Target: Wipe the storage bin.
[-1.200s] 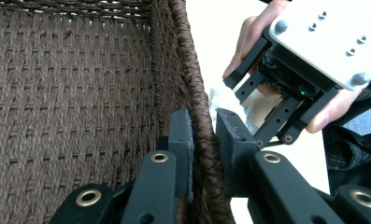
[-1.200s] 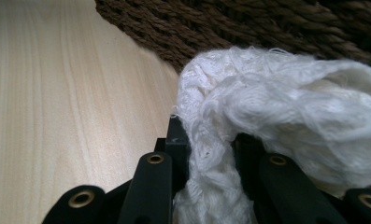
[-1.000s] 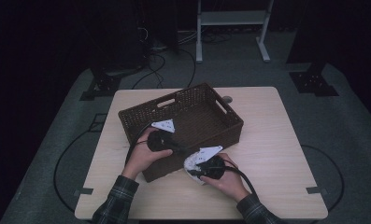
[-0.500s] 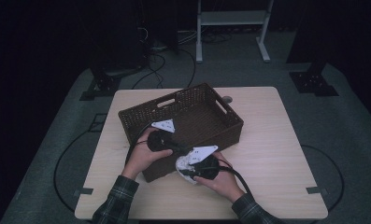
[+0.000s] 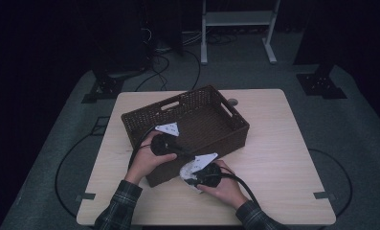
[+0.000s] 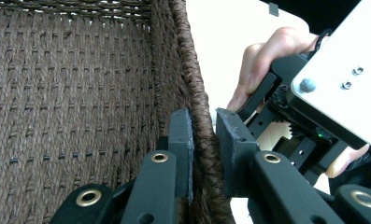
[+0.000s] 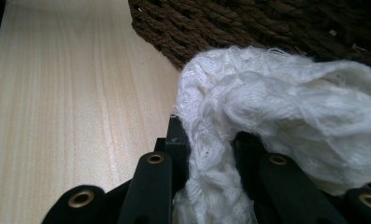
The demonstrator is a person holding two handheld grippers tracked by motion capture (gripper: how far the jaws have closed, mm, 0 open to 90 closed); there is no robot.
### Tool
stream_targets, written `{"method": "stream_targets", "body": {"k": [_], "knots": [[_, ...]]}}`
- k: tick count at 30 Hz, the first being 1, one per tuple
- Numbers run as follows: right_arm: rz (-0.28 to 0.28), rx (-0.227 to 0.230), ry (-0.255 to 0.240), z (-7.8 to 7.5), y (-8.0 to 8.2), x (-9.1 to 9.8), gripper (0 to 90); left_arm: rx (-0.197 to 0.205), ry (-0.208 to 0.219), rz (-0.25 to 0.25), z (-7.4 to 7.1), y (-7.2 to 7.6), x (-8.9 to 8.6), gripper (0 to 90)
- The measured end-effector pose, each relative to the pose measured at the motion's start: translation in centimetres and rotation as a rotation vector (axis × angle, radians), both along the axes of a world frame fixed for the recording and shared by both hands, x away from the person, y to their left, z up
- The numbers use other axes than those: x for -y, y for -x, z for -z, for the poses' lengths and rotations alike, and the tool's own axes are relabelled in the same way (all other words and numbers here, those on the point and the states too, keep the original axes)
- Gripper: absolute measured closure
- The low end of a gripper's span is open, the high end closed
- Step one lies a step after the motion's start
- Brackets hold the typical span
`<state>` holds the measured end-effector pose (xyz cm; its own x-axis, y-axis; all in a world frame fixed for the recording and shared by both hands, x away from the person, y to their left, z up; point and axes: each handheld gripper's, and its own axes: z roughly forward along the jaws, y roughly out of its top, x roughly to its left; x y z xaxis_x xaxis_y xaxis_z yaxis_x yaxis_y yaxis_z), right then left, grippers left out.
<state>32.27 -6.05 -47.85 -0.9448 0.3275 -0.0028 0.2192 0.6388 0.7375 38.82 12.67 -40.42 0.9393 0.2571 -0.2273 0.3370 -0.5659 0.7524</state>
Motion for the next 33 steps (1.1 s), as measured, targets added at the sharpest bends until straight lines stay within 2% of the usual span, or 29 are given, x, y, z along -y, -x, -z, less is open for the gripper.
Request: {"method": "stream_targets", "body": {"k": [6,10,14,27,30,33], "knots": [[-0.001,0.011,-0.009,-0.5,0.3,-0.2,73.0,0.001,0.002,-0.001,0.0,0.0,0.0,75.9],[-0.021,0.027,-0.033,-1.4,0.8,-0.6,73.0,0.009,-0.011,0.010,0.0,-0.1,-0.1,75.9],[-0.047,0.047,-0.060,-2.4,1.4,-1.1,73.0,0.000,0.001,0.000,0.0,0.0,0.0,75.9],[-0.090,0.103,-0.130,-5.2,2.5,-2.5,73.0,0.002,-0.004,0.005,0.0,0.0,0.0,76.1],[-0.088,0.104,-0.137,-5.5,2.4,-2.7,73.0,0.003,-0.003,0.003,0.0,0.0,0.0,76.1],[-0.084,0.086,-0.124,-4.9,1.9,-3.0,73.0,0.006,-0.003,0.002,0.0,0.0,0.0,76.1]]}}
